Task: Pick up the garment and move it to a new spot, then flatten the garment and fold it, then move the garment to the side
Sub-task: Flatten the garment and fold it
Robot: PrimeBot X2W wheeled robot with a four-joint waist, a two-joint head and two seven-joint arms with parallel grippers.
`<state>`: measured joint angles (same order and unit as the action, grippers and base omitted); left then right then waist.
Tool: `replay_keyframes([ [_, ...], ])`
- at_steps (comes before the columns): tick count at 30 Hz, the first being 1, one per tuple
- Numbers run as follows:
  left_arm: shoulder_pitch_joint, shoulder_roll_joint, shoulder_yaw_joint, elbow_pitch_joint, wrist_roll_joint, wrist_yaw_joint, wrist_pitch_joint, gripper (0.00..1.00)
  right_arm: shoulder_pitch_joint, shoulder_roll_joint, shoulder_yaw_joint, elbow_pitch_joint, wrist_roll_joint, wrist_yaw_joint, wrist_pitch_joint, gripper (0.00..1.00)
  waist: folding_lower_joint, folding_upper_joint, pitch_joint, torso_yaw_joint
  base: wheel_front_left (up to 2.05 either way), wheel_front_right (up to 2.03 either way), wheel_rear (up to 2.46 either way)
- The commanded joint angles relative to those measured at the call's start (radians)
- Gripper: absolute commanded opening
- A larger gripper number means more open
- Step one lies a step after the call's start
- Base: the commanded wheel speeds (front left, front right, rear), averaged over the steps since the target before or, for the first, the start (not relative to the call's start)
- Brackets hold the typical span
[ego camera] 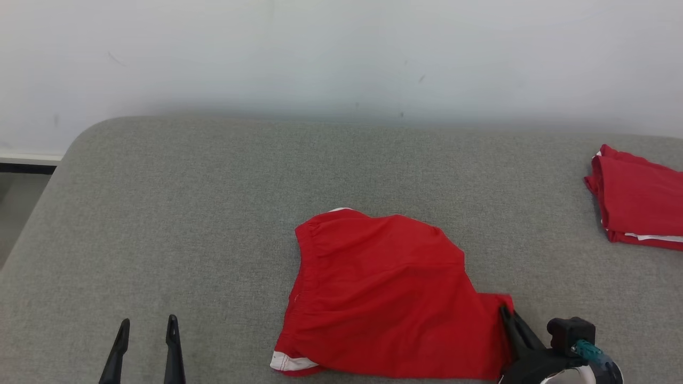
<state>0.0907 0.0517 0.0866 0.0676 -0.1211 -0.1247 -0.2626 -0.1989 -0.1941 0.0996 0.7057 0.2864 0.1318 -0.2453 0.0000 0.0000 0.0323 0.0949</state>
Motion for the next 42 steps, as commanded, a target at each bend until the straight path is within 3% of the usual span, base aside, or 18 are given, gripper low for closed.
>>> replay_keyframes([
  [1, -0.002, -0.002, -0.004, -0.001, -0.005, -0.006, -0.003, 1.00, -0.011, -0.007, 0.002, -0.013, 0.005, -0.003, -0.012, 0.00, 0.0000, 0.0000, 0.002, 0.003, 0.00, 0.00, 0.00],
  [9, -0.001, -0.002, -0.021, 0.010, -0.015, 0.000, -0.003, 1.00, -0.042, -0.005, 0.011, -0.119, 0.071, -0.003, -0.020, 0.00, 0.0000, 0.0000, 0.009, 0.000, 0.00, 0.00, 0.00],
  [14, -0.018, -0.002, -0.038, 0.017, -0.018, 0.000, -0.003, 1.00, -0.093, -0.008, 0.013, -0.109, 0.107, -0.003, -0.020, 0.00, 0.0000, 0.0000, 0.018, 0.010, 0.00, 0.00, 0.00],
  [31, -0.077, -0.002, -0.094, 0.048, -0.025, -0.003, -0.003, 1.00, -0.397, -0.006, -0.022, 0.236, 0.083, -0.003, -0.020, 0.00, 0.0000, 0.0000, 0.075, 0.061, 0.00, 0.00, 0.00],
  [32, -0.078, -0.002, -0.095, 0.053, -0.025, -0.003, -0.003, 1.00, -0.413, -0.002, -0.030, 0.265, 0.067, -0.003, -0.020, 0.10, 0.0000, 0.0000, 0.076, 0.063, 0.00, 0.00, 0.00],
  [33, -0.080, -0.002, -0.095, 0.054, -0.025, -0.003, -0.003, 1.00, -0.420, -0.004, -0.032, 0.273, 0.051, -0.003, -0.020, 0.69, 0.0000, 0.0000, 0.076, 0.063, 0.00, 0.00, 0.00],
  [34, -0.081, -0.002, -0.096, 0.055, -0.026, -0.003, -0.003, 1.00, -0.423, -0.005, -0.034, 0.279, 0.037, -0.003, -0.020, 1.00, 0.0000, 0.0000, 0.075, 0.062, 0.00, 0.00, 0.00],
  [42, -0.064, -0.002, -0.080, 0.061, -0.021, -0.002, -0.003, 1.00, -0.378, -0.008, -0.065, 0.216, 0.000, -0.003, -0.020, 1.00, 0.0000, 0.0000, 0.047, 0.026, 0.00, 0.00, 0.00],
])
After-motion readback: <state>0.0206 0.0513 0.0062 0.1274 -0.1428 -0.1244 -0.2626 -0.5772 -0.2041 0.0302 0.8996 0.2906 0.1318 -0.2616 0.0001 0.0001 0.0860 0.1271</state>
